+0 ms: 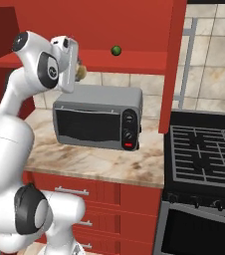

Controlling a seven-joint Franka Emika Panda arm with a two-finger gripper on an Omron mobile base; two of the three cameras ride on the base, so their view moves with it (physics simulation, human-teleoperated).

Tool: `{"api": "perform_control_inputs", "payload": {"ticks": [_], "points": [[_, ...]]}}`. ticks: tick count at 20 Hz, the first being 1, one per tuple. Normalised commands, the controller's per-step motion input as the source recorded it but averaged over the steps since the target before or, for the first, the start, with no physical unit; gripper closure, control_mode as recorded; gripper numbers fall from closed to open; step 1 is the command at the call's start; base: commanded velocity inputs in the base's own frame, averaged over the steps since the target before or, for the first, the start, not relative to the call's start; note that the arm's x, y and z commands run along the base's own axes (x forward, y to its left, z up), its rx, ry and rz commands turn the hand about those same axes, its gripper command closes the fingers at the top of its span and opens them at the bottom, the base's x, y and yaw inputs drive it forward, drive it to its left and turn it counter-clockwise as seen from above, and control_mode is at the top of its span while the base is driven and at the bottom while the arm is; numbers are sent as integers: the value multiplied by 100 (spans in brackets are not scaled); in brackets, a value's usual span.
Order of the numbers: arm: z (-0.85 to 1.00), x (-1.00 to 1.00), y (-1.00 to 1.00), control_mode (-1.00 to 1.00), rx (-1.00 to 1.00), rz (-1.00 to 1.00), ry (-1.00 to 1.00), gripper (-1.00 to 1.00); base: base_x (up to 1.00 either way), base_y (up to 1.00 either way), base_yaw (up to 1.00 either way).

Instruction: Pick the candle and candle from the dining table and place them in the open cabinet. Close the cabinet after placing the objects.

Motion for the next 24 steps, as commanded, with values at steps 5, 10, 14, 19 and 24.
{"api": "perform_control_inputs", "payload": {"ticks": [5,10,14,19,24], "points": [[2,41,-3,-100,2,0,0,100,0,0,0],[-1,47,-11,-100,4,0,-1,100,0,0,0],[0,37,-7,-100,4,0,-1,100,0,0,0],[0,44,-3,-100,3,0,0,100,0,0,0],[5,45,-2,-100,2,0,0,100,0,0,0]]}}
